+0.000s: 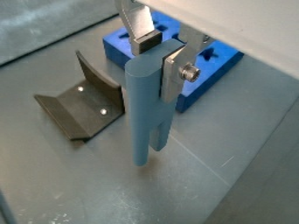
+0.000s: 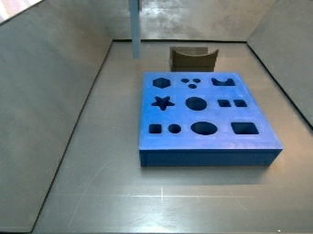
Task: Pick up the square-circle object. Move up. Place the square-circle object on the fixture. Regrasp the square-circle object. Rotate the square-circle object. Move to above the board. Insert the square-circle object.
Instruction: Rotate the square-circle object.
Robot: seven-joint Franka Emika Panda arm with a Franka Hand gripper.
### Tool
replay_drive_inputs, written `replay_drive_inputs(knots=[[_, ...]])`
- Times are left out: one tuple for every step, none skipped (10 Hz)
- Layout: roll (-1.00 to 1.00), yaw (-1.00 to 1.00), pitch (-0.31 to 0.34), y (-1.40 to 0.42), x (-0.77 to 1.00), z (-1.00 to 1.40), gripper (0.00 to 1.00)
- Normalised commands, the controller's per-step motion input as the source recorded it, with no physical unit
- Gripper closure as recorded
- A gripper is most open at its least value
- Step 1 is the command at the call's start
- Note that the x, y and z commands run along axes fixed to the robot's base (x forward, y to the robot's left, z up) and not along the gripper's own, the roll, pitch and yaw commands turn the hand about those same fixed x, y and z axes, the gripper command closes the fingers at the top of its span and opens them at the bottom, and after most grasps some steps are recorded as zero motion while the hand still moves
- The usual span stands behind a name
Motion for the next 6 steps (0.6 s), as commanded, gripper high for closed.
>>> replay_drive_inputs(knots=[[-0.03,-0.05,-0.036,0.03,0.03,-0.95,1.00],[-0.02,-0.05,-0.032,0.03,0.03,-0.84,1.00],[-0.01,-0.05,-0.028,0.03,0.02,-0.63,1.00],[0.01,-0.05,-0.031,0.03,0.02,-0.42,1.00],[0.02,-0.05,-0.024,0.02,0.00,-0.29,1.00],[0.02,-0.05,-0.024,0.02,0.00,-0.29,1.00]])
